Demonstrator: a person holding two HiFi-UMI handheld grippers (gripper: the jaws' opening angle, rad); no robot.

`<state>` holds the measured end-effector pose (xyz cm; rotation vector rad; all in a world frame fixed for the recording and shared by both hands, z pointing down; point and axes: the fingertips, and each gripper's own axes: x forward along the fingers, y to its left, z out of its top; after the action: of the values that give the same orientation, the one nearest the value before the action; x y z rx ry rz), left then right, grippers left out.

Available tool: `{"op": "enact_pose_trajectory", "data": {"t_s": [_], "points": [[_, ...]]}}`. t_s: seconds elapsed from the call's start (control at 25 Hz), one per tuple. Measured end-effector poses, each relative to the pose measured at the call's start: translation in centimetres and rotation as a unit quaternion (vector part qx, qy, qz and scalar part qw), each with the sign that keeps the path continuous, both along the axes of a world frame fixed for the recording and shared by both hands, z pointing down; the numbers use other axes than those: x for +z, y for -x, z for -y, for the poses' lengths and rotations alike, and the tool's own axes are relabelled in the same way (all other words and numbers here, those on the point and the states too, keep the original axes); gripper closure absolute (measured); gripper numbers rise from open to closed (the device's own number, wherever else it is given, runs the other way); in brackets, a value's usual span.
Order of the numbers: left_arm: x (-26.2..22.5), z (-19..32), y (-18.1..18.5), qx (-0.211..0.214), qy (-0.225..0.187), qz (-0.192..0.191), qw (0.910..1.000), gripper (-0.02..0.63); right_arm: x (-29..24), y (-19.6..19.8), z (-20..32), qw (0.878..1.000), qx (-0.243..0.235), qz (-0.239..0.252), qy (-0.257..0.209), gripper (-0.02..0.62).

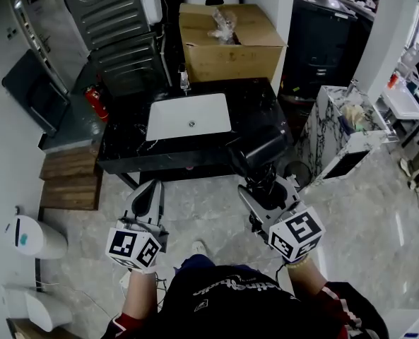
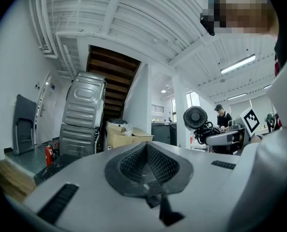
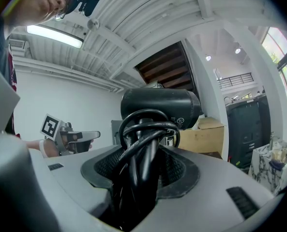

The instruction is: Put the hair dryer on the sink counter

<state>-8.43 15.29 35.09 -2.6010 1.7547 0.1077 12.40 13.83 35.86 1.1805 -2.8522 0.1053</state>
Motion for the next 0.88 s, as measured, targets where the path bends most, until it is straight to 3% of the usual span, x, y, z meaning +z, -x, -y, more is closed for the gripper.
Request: {"op": "enact_pose_trajectory", "data": {"t_s": [0.28, 0.6, 0.88], "points": [[2.4, 5.5, 2.0, -0.006, 0.008, -0.009, 0.9999, 0.592, 2.3, 1.5, 5.6, 1.0, 0.009, -0.002, 0.016, 0.36], [3.0, 18.0, 5.6, 0.026, 0.002, -0.024, 0.9994, 0.592, 3.1, 6.6, 15.7, 0.999, 0.031, -0.01, 0.028, 0.36], [2.3, 29.5, 11.7, 0.041, 0.002, -0.016, 0.999, 0.592, 2.1, 12.8, 26.9, 0.998, 0.047, -0.013, 0.031, 0.36]]}}
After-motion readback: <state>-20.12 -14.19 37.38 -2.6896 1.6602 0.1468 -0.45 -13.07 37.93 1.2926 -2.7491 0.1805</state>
